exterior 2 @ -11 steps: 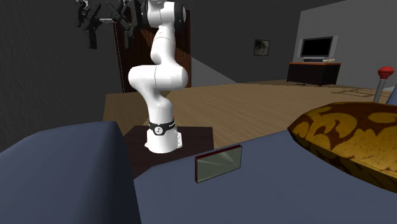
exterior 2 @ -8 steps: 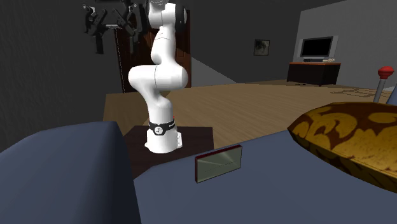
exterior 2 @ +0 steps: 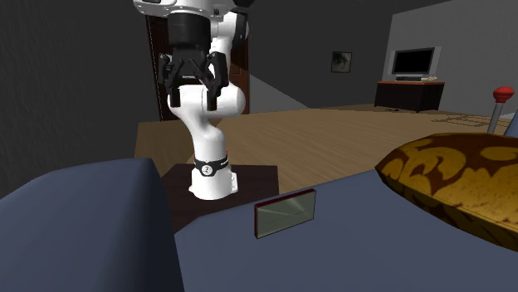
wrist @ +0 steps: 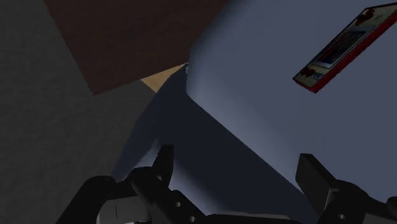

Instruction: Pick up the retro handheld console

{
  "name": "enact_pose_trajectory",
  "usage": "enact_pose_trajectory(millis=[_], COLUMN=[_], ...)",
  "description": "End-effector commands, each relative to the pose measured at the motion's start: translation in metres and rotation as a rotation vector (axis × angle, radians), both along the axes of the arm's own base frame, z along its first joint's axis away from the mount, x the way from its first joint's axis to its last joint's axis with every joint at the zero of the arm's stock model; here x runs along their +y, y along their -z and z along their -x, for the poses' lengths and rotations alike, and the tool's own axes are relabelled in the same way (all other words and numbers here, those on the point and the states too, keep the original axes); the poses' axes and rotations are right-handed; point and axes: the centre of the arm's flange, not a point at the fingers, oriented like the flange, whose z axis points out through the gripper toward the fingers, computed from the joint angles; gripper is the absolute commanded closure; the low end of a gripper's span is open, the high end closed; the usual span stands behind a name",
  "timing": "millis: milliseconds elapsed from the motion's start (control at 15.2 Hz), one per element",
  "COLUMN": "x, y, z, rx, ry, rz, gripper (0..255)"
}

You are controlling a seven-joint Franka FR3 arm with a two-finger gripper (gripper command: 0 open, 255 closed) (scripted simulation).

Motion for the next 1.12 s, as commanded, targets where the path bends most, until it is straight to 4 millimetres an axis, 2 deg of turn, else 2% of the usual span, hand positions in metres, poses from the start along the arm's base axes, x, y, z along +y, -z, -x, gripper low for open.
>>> enact_pose_trajectory(millis=[0, 528, 1056], x=[0.021, 0.093, 0.165], y=[0.022, 0.097, 0.170], z=[0.007, 0.008, -0.008], rx=[0.004, 0.020, 0.037], ry=[0.072, 0.334, 0.595], rz=[-0.005, -0.026, -0.046], gripper=[0, 0, 0])
